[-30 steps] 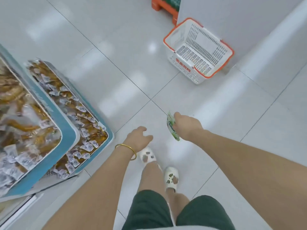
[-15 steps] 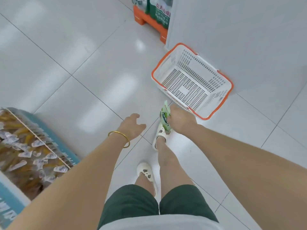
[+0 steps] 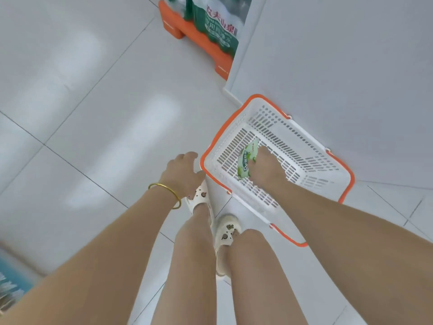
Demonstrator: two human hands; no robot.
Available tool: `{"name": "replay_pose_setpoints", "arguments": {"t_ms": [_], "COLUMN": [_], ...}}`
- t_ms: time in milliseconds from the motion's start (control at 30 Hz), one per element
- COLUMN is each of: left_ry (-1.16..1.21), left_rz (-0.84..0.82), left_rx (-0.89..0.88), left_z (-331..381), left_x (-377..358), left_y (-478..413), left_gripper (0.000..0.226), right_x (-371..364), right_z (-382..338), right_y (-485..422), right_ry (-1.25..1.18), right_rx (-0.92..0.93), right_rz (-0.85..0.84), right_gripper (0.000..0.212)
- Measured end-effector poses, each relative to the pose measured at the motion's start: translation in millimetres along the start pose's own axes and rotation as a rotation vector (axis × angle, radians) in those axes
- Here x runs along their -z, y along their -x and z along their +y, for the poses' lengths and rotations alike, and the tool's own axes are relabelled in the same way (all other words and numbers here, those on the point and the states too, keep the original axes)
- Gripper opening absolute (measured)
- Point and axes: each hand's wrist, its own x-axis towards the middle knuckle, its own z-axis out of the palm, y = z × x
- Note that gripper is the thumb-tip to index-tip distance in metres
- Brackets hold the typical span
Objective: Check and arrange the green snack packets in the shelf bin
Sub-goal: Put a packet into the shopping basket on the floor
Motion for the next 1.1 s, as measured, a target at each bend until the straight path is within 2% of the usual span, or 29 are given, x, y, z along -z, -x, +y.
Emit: {"name": "replay_pose_setpoints", "arguments": {"t_ms": [167,333,400,534,667,800,967,1101], "left_ry": [0.005,0.100,0.150,0.198,0.252,0.280,0.350,0.524], "left_rz": [0.035,0.034,0.050,0.044,0.062,0.076,0.046,0.147], "left_rx": [-0.053,-0.086,-0.107,-0.122,-0.077,-0.025,0.091,0.223], "left_z": [-19.5,-45.4,-56.6,-69.6,-69.2,-65.3,-54.8,-55.1], "left_x": [-12.6,-45.7,-56.5,-65.8,-65.8,-49.1,-19.3,-5.7], "left_y": [-121.6,-205.8,-226.5,-248.0,-229.2,-168.3,-63.5,36.8], "left_gripper": [0.056,0.058,0.057,0.054,0.053,0.055,0.058,0.057], "right_x": [-65.7,-134.0,-154.9,-184.5,-176.4,-136.5,-70.5,-30.2], "right_z": [-2.0,14.9,14.8,-0.2,2.9,1.4,-43.9,-107.2], "right_y": [-132.1,-224.0,-251.5,-279.2,-258.4,-196.3,-101.2,-12.1], "right_ry": [-0.158,-0.269,-0.320,-0.569,-0.451,-0.244,0.140,0.451], "right_rx": [-0.203,-0.308,-0.311,-0.183,-0.173,-0.133,0.065,0.338], "right_rz": [-0.023,0.008,0.020,-0.124,-0.188,-0.230,-0.382,-0.419], "right_gripper": [0.043,0.033,0.035,0.031,0.028,0.031,0.026,0.030]}}
